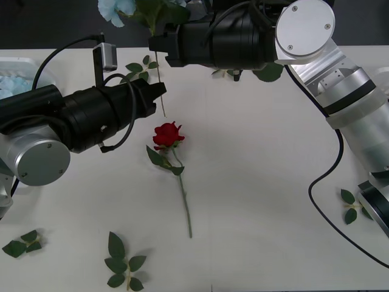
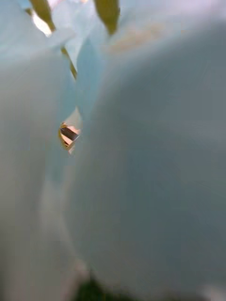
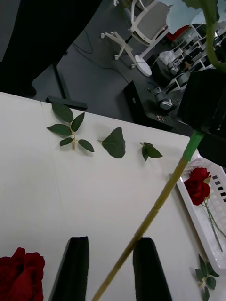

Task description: Place the red flowers into the right box and the blue flowers into the left box. If a person shows an open palm, hand one flower to the person first, then continue sorting.

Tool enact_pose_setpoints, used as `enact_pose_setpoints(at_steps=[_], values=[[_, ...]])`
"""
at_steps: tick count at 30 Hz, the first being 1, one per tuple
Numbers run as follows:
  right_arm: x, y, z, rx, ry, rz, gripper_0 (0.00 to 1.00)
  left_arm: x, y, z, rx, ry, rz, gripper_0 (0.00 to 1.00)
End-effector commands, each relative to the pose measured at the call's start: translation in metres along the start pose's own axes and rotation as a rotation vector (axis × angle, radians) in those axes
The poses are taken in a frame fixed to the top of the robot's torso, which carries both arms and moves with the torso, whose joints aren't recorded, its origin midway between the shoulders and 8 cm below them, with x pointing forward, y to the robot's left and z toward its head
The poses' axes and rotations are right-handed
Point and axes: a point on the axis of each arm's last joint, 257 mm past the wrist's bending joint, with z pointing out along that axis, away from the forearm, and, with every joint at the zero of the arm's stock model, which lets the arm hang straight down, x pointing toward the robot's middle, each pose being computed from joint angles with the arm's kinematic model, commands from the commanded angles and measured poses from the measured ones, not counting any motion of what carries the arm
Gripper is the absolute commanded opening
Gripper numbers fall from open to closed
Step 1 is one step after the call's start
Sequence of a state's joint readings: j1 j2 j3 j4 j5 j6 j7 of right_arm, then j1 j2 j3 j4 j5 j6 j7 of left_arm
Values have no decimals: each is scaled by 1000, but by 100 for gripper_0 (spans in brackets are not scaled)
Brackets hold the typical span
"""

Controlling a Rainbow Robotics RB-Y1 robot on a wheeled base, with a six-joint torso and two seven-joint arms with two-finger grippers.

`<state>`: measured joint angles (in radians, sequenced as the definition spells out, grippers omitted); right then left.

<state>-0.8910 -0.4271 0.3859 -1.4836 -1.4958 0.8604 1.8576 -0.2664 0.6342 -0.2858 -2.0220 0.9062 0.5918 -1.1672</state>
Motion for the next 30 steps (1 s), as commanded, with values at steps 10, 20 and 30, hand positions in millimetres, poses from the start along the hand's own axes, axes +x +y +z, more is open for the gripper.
enact_pose_setpoints(at_steps=[10,20,30], values=[[-27,43,12,-74,-44,-65,0,-15,-22,8,42,-36,-6,0],[-29,39,13,-57,-54,-75,73,-16,-20,8,34,-39,-2,0],[-31,34,13,-36,-62,-99,87,-19,-8,2,7,-34,13,0]])
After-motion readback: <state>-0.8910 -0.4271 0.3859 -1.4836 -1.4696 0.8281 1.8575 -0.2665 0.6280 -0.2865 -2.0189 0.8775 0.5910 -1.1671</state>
